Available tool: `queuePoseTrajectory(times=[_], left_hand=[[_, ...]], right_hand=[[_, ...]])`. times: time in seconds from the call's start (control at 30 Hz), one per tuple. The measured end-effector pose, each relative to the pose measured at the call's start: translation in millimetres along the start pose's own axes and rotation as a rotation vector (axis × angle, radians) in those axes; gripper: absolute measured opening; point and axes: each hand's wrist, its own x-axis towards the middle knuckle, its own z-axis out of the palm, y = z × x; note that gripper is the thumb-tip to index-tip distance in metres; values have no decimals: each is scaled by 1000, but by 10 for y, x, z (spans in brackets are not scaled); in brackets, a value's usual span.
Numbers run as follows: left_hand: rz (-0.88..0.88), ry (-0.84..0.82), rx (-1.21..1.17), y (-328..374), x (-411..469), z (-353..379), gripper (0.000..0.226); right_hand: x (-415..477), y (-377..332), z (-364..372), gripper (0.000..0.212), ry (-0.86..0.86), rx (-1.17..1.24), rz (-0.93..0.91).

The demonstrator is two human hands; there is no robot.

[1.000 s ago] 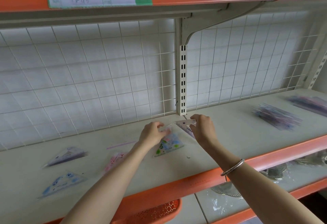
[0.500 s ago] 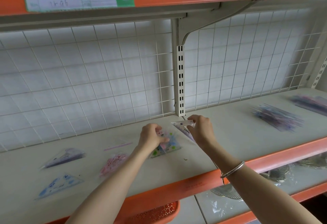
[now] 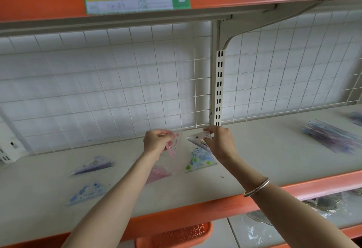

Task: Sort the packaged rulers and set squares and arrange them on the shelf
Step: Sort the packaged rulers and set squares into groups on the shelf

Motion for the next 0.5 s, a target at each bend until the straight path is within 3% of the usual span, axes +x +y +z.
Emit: queuePoseTrajectory(times=[0.23,0.5], left_hand=[[61,222,-48,-20,64,-681,17],[-7,392,-192,-80,163,-1591,16]], right_hand=[[-32,-546,444,32,-86,17,-99],[-21,-1325,1107,33,-222,-84,-213]])
